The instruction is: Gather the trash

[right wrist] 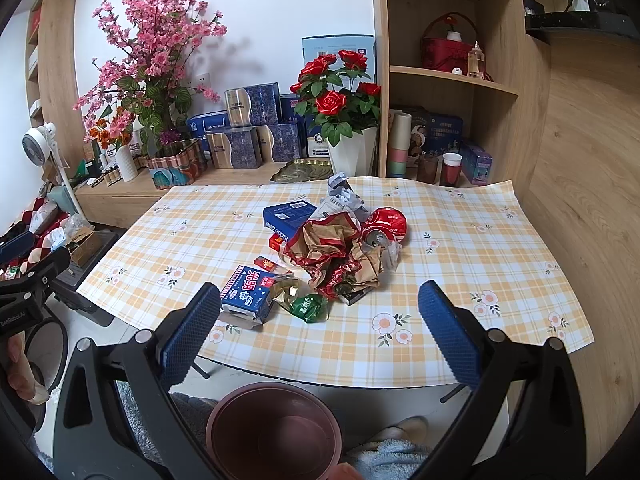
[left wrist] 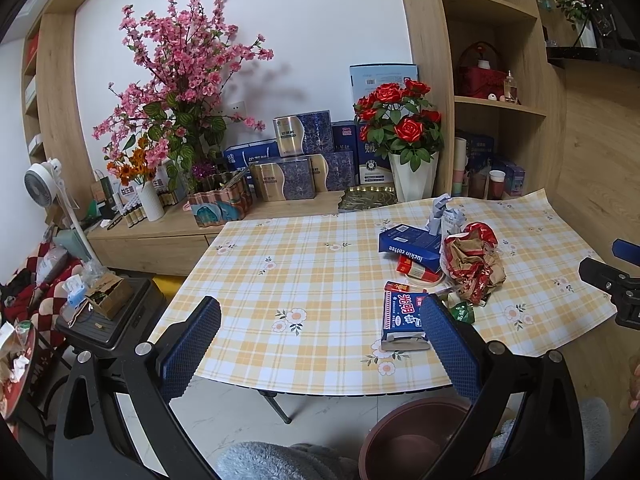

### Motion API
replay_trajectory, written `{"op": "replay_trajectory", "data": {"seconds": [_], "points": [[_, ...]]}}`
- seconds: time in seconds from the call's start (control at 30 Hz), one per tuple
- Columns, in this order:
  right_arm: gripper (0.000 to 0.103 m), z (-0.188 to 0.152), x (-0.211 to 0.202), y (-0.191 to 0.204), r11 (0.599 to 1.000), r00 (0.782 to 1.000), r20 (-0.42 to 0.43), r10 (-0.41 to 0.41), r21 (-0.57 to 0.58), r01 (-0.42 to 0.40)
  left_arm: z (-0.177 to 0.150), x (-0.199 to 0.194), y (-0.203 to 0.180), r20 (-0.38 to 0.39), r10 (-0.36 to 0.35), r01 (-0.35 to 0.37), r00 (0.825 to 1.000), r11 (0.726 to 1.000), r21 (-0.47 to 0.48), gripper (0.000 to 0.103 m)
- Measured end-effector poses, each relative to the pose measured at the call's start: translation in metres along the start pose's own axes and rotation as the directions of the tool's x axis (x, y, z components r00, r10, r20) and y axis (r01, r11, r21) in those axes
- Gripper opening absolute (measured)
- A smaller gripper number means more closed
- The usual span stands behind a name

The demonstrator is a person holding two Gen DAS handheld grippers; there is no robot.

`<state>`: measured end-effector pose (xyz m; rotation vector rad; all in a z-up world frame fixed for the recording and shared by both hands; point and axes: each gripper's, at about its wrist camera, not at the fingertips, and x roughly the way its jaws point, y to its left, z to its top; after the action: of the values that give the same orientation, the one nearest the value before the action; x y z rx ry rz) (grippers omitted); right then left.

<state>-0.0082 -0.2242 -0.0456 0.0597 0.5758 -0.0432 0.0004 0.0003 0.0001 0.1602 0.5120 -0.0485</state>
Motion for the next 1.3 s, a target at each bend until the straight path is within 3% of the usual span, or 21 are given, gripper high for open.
{"op": "replay_trajectory", "data": {"seconds": [1.3], "points": [[0.097, -0.001, -0.001, -0.01, 1.0, 1.0, -0.006, -0.013, -0.002, 0.013, -0.007, 0.011, -0.017, 0.021, -0.021, 0.022, 1.0, 1.0, -0.011, 0.098]]}}
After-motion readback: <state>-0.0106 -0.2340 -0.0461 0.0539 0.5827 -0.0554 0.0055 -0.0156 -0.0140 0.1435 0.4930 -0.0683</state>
